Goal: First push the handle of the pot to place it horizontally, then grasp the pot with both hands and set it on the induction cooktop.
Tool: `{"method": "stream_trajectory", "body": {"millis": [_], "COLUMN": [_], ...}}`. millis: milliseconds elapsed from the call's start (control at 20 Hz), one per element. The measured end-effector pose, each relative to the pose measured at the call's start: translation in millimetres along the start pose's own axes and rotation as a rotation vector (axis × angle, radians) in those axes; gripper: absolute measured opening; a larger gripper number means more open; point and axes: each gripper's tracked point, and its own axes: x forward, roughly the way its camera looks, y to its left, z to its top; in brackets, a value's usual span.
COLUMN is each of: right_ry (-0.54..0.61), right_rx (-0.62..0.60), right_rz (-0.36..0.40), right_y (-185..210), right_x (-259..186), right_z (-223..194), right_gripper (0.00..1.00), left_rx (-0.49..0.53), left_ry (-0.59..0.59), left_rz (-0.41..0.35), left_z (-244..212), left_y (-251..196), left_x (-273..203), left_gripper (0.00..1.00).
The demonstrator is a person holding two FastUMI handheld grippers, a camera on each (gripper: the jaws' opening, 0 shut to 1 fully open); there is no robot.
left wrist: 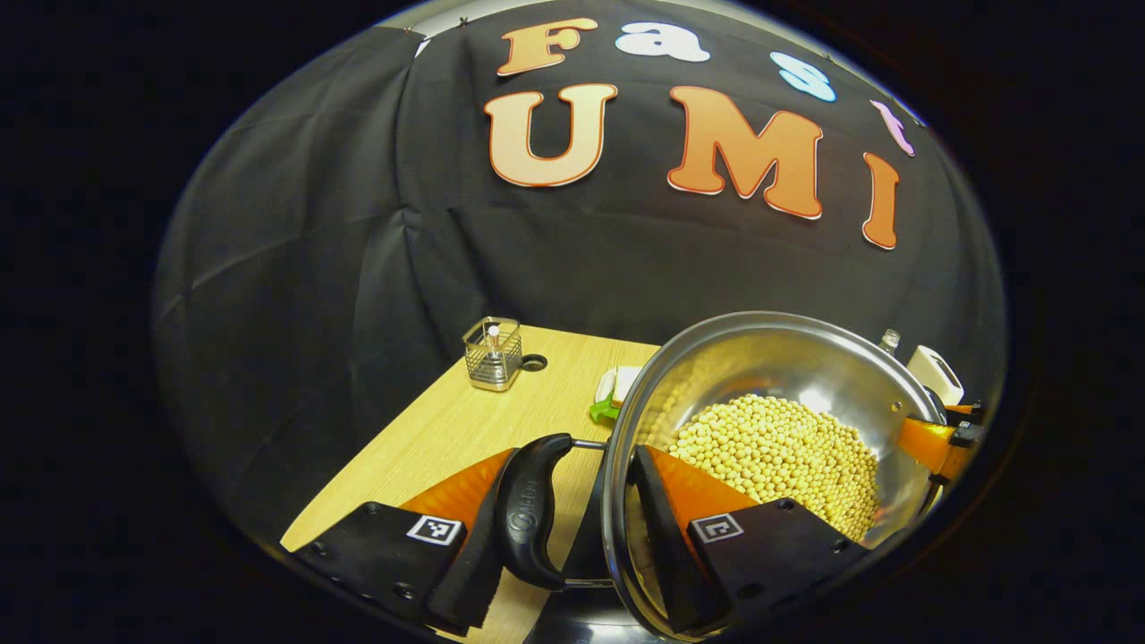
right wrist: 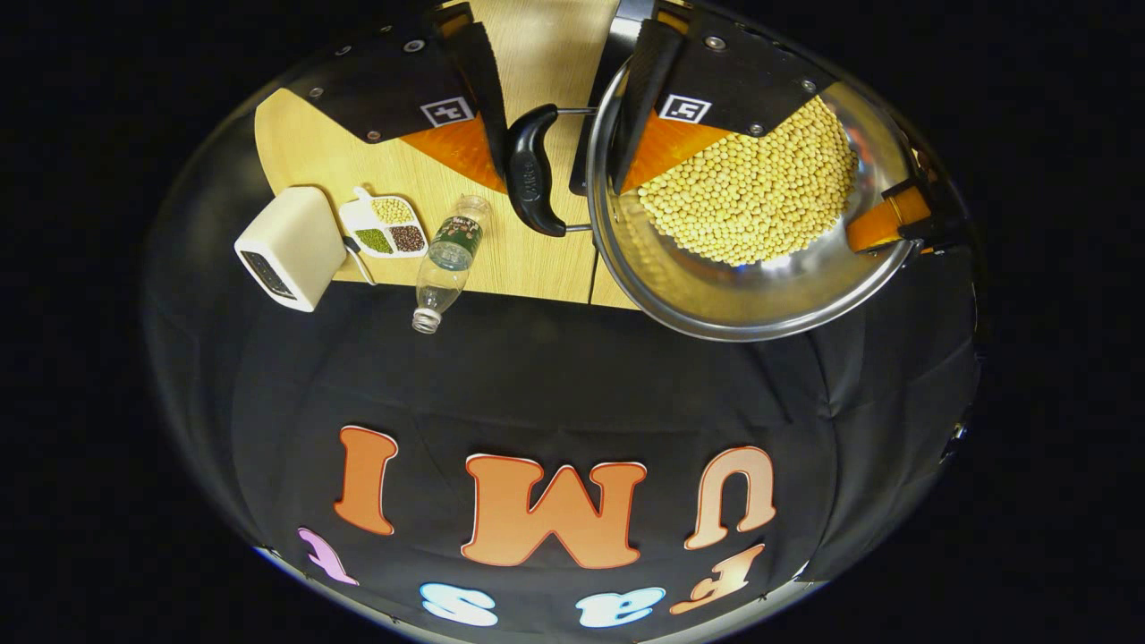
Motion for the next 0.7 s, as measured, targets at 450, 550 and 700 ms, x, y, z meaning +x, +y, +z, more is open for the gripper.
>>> {"method": "stream_trajectory", "body": {"millis": [450, 550, 700], "right_ry": [0.056, 0.074, 0.092], "right_rx": [0.008, 0.008, 0.012], "right_rz": [0.007, 0.005, 0.004], "right_y": [4.7, 6.9, 6.9], "right_x": [27.5, 35.5, 44.8], "right_z": [-27.0, -33.1, -42.6], "right_gripper": [0.61, 0.61, 0.61], "left_rx": [0.010, 0.009, 0.013], "left_ry": [0.051, 0.066, 0.088], "left_rz": [0.016, 0.015, 0.014], "left_z": [-30.5, -41.1, -50.4], "left_y": [-5.2, -1.6, -3.5], "left_x": [16.4, 23.0, 33.4], "left_gripper": [0.78, 0.78, 0.78]}}
